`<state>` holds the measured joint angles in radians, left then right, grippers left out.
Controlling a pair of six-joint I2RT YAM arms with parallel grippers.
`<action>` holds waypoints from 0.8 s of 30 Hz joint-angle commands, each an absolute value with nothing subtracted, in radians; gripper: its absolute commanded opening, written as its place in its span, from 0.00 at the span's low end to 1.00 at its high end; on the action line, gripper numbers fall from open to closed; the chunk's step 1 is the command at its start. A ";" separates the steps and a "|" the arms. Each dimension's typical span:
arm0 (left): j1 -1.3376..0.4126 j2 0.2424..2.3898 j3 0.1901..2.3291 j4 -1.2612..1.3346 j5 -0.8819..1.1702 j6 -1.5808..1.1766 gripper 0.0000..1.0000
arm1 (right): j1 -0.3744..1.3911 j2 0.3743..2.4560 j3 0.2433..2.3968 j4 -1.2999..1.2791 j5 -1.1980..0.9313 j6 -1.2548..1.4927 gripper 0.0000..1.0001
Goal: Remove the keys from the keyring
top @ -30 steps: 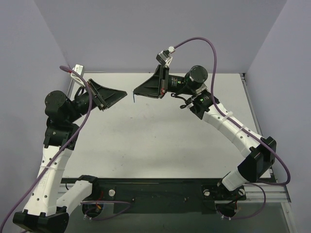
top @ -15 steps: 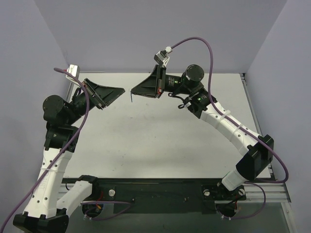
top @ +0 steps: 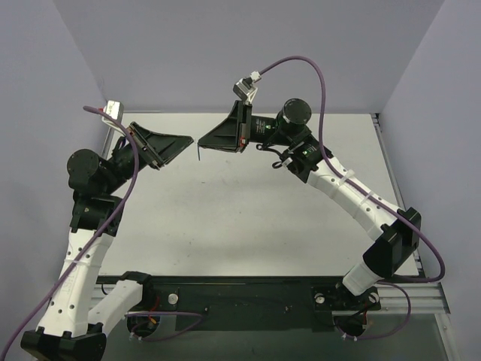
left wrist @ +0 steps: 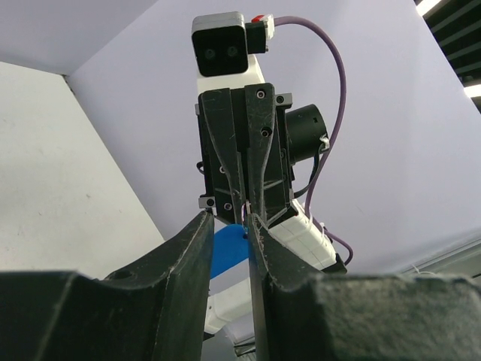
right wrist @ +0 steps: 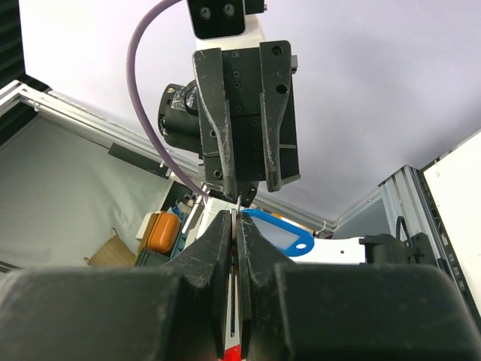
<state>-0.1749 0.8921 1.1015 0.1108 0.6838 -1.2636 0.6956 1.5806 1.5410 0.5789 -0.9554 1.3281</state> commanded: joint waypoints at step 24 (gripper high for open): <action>-0.186 0.880 1.092 0.203 0.707 -1.278 0.19 | 0.723 1.629 1.643 0.592 -0.951 1.281 0.00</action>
<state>-0.1795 0.8875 1.0775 0.1398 0.6849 -1.2755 0.7097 1.6222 1.5883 0.5323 -0.9474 1.2964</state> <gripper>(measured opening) 0.224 0.006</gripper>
